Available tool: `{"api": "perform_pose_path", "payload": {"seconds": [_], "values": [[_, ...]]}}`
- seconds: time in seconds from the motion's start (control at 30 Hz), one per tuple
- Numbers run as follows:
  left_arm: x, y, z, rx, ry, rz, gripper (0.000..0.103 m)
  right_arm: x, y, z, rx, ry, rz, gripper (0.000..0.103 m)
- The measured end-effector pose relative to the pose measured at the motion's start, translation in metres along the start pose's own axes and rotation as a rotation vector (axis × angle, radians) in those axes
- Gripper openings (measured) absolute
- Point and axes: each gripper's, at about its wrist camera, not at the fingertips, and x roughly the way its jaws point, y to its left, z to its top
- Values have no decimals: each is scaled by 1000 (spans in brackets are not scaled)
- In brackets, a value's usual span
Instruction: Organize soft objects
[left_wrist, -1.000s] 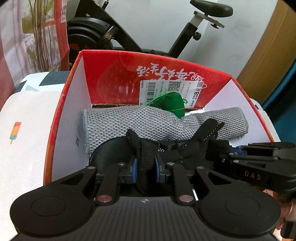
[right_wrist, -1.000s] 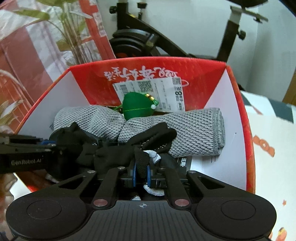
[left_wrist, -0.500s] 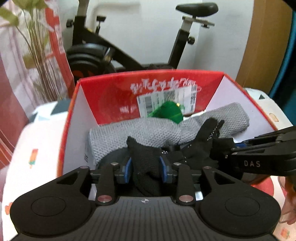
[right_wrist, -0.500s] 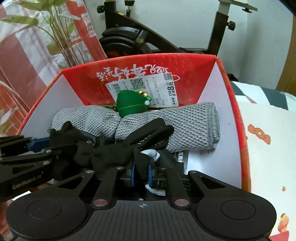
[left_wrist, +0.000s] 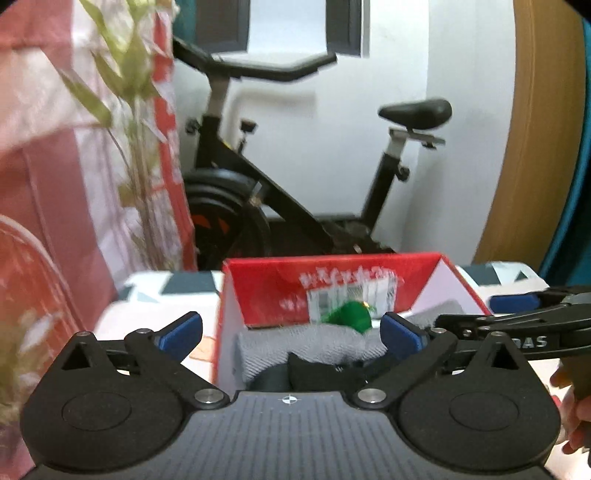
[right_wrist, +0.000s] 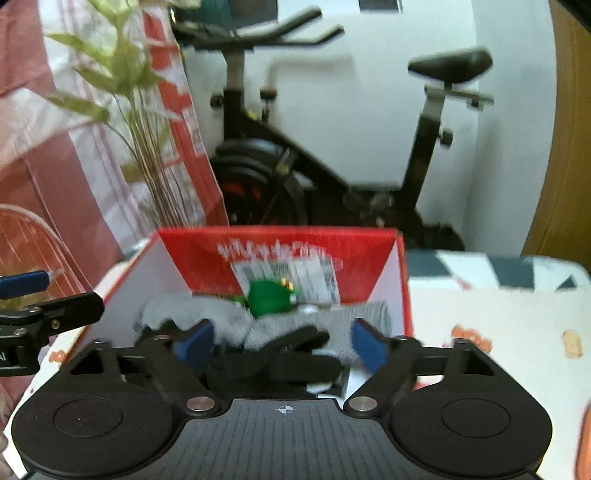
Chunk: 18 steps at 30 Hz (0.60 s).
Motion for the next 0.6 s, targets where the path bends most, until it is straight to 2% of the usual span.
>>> {"api": "perform_pose_path", "payload": {"seconds": [0.07,0.3,0.43,0.6], "values": [[-14,-2,5,4,-27,32,103,-16,4,5,-18,-35,-18,103],[-64,-13,18,31,-93,183,103,-70,12,16,2,-94,-22,103],[-102,-12,23,11,-149,158,103,-109,19,17,6,-136,-39,103],[-143,-15,22,-11,-161,159,103,-163,29,12,0,-213,-18,103]]}}
